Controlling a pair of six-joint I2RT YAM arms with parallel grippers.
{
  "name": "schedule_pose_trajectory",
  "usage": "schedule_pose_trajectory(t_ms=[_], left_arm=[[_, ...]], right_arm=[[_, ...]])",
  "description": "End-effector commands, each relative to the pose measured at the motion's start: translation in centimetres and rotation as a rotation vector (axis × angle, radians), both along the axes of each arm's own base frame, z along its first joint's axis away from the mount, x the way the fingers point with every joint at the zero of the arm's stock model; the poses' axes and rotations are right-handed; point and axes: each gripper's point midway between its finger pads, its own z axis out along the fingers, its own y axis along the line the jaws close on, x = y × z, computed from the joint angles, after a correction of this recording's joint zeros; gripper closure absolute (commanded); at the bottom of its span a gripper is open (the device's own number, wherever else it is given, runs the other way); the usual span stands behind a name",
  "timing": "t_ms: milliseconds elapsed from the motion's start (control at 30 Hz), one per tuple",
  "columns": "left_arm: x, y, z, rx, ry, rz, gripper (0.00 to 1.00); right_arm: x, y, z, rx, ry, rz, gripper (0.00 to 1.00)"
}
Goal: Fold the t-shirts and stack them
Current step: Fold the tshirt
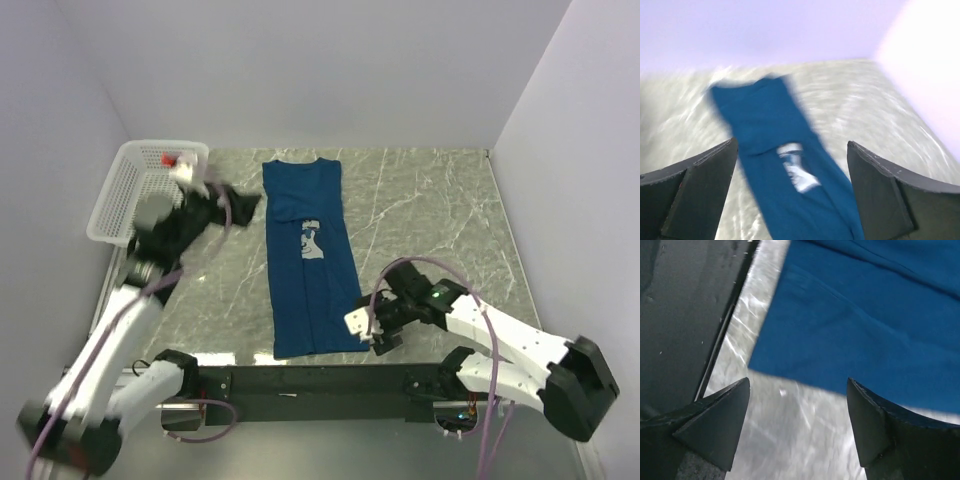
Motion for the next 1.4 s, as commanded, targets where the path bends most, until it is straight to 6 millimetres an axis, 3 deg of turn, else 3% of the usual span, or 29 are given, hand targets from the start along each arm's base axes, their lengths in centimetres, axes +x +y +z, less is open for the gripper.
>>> schedule_pose_trajectory(t_ms=[0, 33, 67, 100, 167, 200, 267, 367, 500, 633, 733, 800, 833, 967, 1000, 1033, 1067, 1100, 1267, 1367], left_arm=[[-7.3, -3.3, -3.1, 0.179, -0.096, -0.270, 0.04], [-9.2, -4.2, -3.3, 0.205, -0.123, -0.316, 0.05], [-11.4, -3.9, -1.7, 0.205, -0.201, -0.338, 0.05], [-12.9, -4.0, -3.0, 0.227, -0.193, -0.380, 0.06], [-15.6, -3.8, -1.6, 0.263, -0.317, -0.430, 0.08], [-17.0, -4.2, -2.2, 0.280, -0.335, -0.501, 0.10], [-18.4, -3.7, -1.4, 0.342, -0.437, -0.530, 0.11], [-19.3, -3.4, -3.0, 0.434, -0.432, -0.586, 0.13], [-20.1, -3.3, -7.2, 0.544, -0.353, -0.670, 0.15], [-20.1, -3.0, -8.6, 0.611, -0.359, -0.678, 0.18], [-21.4, -4.4, -9.6, 0.612, -0.381, -0.814, 0.30], [-21.5, -5.2, -10.0, 0.605, -0.375, -0.847, 0.31], [-22.0, -5.8, -10.4, 0.602, -0.371, -0.884, 0.31], [-23.1, -8.3, -13.7, 0.656, -0.256, -0.989, 0.33], [-22.2, -8.2, -14.5, 0.726, -0.225, -0.927, 0.32], [-24.4, -9.8, -15.1, 0.747, -0.238, -1.010, 0.31], [-24.8, -10.4, -16.9, 0.814, -0.195, -1.028, 0.30], [-26.7, -11.5, -17.6, 0.850, -0.213, -1.093, 0.28], [-28.4, -14.1, -21.1, 0.930, -0.183, -1.160, 0.30], [-28.7, -14.4, -23.8, 1.008, -0.136, -1.168, 0.33]], right_arm=[[1.2, 1.7, -1.1, -0.032, -0.100, 0.034, 0.17], [0.6, 1.9, -1.6, -0.049, -0.095, 0.048, 0.19], [0.5, 1.9, -2.0, -0.066, -0.101, 0.052, 0.20], [0.3, 2.1, -2.4, -0.074, -0.102, 0.061, 0.21], [-0.8, 2.1, -3.4, -0.100, -0.096, 0.091, 0.23], [-0.9, 2.3, -3.7, -0.101, -0.097, 0.090, 0.23], [-1.5, 1.9, -4.9, -0.145, -0.093, 0.107, 0.25], [-1.6, 2.0, -5.8, -0.176, -0.100, 0.100, 0.29], [-1.0, 2.0, -6.7, -0.210, -0.105, 0.057, 0.35], [-0.4, 1.7, -7.3, -0.244, -0.112, 0.017, 0.61], [-0.4, 1.6, -7.2, -0.234, -0.117, 0.011, 0.73], [-0.5, 1.7, -6.6, -0.207, -0.111, 0.004, 0.80], [-0.2, 1.8, -6.3, -0.191, -0.106, -0.008, 0.87], [-0.4, 2.4, -4.4, -0.101, -0.026, -0.027, 1.00], [-0.5, 2.3, -4.2, -0.090, -0.006, -0.032, 1.00], [-0.4, 2.4, -3.8, -0.073, 0.008, -0.039, 1.00], [-0.1, 2.5, -3.2, -0.043, 0.031, -0.054, 1.00], [-0.1, 2.5, -2.8, -0.032, 0.048, -0.061, 1.00], [0.3, 2.3, -1.9, 0.009, 0.083, -0.091, 1.00], [0.3, 2.3, -1.7, 0.020, 0.093, -0.098, 1.00]])
